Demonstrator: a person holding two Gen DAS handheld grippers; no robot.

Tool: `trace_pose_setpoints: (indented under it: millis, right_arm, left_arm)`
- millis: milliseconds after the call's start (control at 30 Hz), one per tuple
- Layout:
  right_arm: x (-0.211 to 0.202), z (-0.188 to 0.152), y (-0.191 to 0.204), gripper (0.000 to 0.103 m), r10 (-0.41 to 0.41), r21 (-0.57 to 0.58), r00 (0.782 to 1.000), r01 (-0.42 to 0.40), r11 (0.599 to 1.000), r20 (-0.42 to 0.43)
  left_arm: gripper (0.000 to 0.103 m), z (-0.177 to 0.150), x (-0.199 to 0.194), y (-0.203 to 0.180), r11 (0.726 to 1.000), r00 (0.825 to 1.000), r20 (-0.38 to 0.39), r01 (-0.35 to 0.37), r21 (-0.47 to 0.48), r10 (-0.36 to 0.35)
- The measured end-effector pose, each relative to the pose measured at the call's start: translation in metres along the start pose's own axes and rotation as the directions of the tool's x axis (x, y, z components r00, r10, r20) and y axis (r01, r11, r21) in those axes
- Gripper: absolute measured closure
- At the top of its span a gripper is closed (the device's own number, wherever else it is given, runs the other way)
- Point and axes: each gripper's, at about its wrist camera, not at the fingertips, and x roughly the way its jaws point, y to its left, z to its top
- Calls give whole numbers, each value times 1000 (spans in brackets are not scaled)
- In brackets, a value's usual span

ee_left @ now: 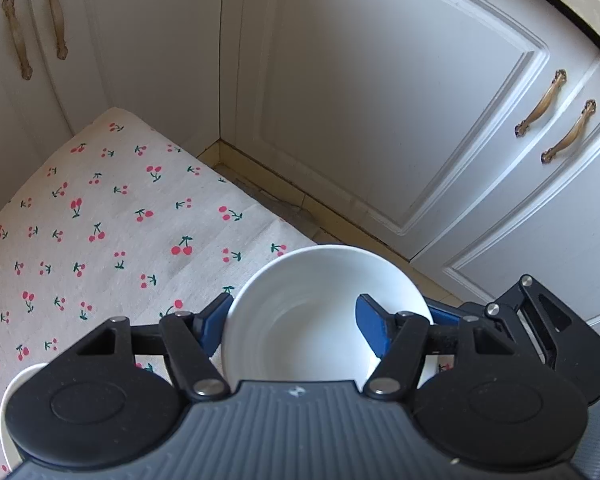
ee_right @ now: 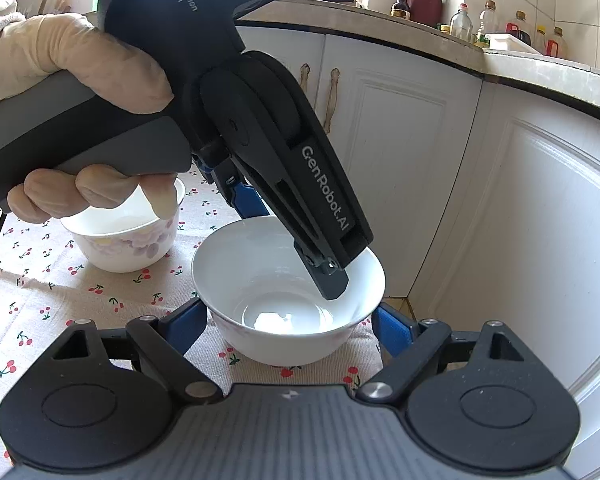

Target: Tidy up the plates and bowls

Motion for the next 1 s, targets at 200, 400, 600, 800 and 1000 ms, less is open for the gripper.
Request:
trace_pose_setpoints:
  millis: [200, 400, 600, 800, 1000]
  right_arm:
    - [-3, 0, 0, 11, 11, 6, 1000, -11, 1000, -11]
    - [-15, 1, 3, 11, 35, 7, 999, -35, 999, -7]
    - [-35, 2, 12, 11, 58, -12, 998, -58, 998, 3]
    - [-65, 5, 25, 11, 90, -38, 996, -89, 995, 23]
    - [-97, 2, 47, 11, 114, -81, 993, -111, 991, 38]
  left_arm:
    - [37, -4, -4, -3, 1000, 1000, 7, 5, -3, -5]
    - [37, -14, -15, -7, 1000, 1000, 17, -1, -15, 2]
    - [37, -28, -39, -19, 1000, 999, 33, -23, -13, 23]
    - [37, -49, -69, -31, 999, 998, 56, -34, -41, 37]
    - [37, -77, -99, -44, 997, 996, 70, -59, -54, 63]
